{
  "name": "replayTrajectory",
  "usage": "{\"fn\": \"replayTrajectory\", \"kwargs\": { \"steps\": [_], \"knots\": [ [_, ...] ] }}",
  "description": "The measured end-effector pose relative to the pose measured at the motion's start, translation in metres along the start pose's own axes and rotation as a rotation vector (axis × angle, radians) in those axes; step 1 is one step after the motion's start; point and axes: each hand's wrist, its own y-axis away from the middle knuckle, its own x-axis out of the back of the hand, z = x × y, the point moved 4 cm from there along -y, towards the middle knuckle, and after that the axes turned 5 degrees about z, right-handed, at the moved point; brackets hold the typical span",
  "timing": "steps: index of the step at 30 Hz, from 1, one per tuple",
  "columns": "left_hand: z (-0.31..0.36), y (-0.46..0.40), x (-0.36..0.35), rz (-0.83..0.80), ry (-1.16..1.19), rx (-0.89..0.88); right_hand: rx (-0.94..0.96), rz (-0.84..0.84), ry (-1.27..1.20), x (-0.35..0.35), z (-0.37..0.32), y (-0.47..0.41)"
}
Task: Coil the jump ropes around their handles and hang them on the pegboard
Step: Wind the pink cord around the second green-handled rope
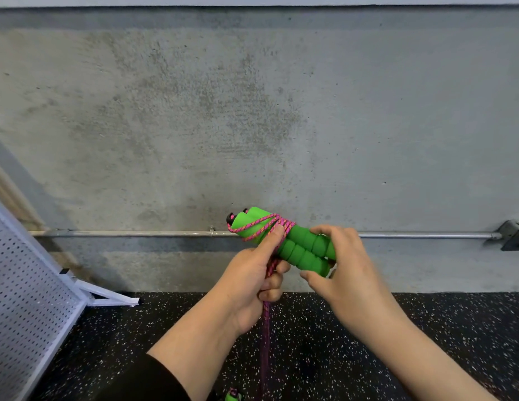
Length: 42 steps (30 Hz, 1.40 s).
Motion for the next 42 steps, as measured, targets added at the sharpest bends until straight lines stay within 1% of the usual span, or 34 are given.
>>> {"fn": "replayTrajectory", "kwargs": {
  "steps": [2, 3, 4, 7, 8, 9, 11, 12, 14, 16, 18, 19, 21, 23, 25, 29, 34, 36, 38, 39, 42],
  "knots": [
    [0.001, 0.000, 0.002, 0.010, -0.006, -0.015, -0.024, -0.007, -0.058, 0.001, 0.001, -0.002],
    [0.002, 0.000, 0.002, 0.011, -0.007, -0.021, -0.068, -0.029, -0.138, 0.002, 0.001, -0.003],
    [0.003, 0.000, 0.003, 0.009, -0.011, -0.026, -0.148, -0.060, -0.270, 0.001, 0.001, -0.003],
    [0.004, 0.001, 0.003, -0.005, -0.027, -0.031, -0.538, -0.164, -0.824, -0.006, 0.000, 0.000],
    [0.004, 0.001, 0.003, -0.009, -0.033, -0.034, -0.641, -0.211, -0.923, -0.009, 0.000, 0.002],
    [0.004, 0.001, 0.003, -0.011, -0.039, -0.037, -0.707, -0.264, -0.968, -0.010, 0.000, 0.004],
    [0.003, 0.000, 0.003, -0.009, -0.047, -0.035, -0.755, -0.356, -1.012, -0.013, 0.001, 0.006],
    [0.003, 0.000, 0.003, -0.009, -0.045, -0.029, -0.765, -0.369, -1.040, -0.014, 0.001, 0.006],
    [0.002, 0.000, 0.002, -0.013, -0.025, -0.012, -0.773, -0.313, -1.097, -0.015, 0.001, 0.004],
    [0.001, 0.000, 0.000, -0.025, -0.007, 0.008, -0.747, -0.211, -1.089, -0.015, 0.002, 0.003],
    [0.000, 0.000, -0.002, -0.031, -0.001, 0.040, -0.681, -0.120, -1.007, -0.011, 0.002, 0.002],
    [-0.001, 0.000, -0.002, -0.036, 0.003, 0.058, -0.630, -0.083, -0.930, -0.008, 0.003, 0.002],
    [-0.003, 0.000, -0.003, -0.044, 0.010, 0.089, -0.501, -0.030, -0.694, 0.000, 0.003, -0.002],
    [-0.005, -0.001, -0.002, -0.034, 0.014, 0.107, -0.393, -0.016, -0.490, 0.007, 0.004, -0.005],
    [-0.006, -0.002, -0.001, -0.034, 0.021, 0.114, -0.339, -0.039, -0.371, 0.009, 0.006, -0.007],
    [-0.005, -0.002, 0.000, -0.038, 0.032, 0.113, -0.291, -0.059, -0.231, 0.004, 0.008, -0.006],
    [-0.003, -0.001, -0.001, -0.015, -0.014, 0.065, -0.037, -0.054, -0.043, -0.002, 0.001, -0.001],
    [-0.003, 0.000, 0.001, 0.015, -0.035, 0.042, 0.004, -0.063, -0.038, -0.004, -0.001, 0.000],
    [-0.002, 0.000, 0.001, 0.022, -0.038, 0.026, -0.029, -0.066, -0.125, -0.003, -0.001, -0.001],
    [-0.001, 0.000, 0.001, 0.019, -0.041, 0.018, -0.096, -0.076, -0.230, -0.002, -0.001, -0.001],
    [0.001, 0.001, 0.000, -0.012, -0.068, 0.003, -0.464, -0.164, -0.702, -0.006, -0.002, 0.001]
  ]
}}
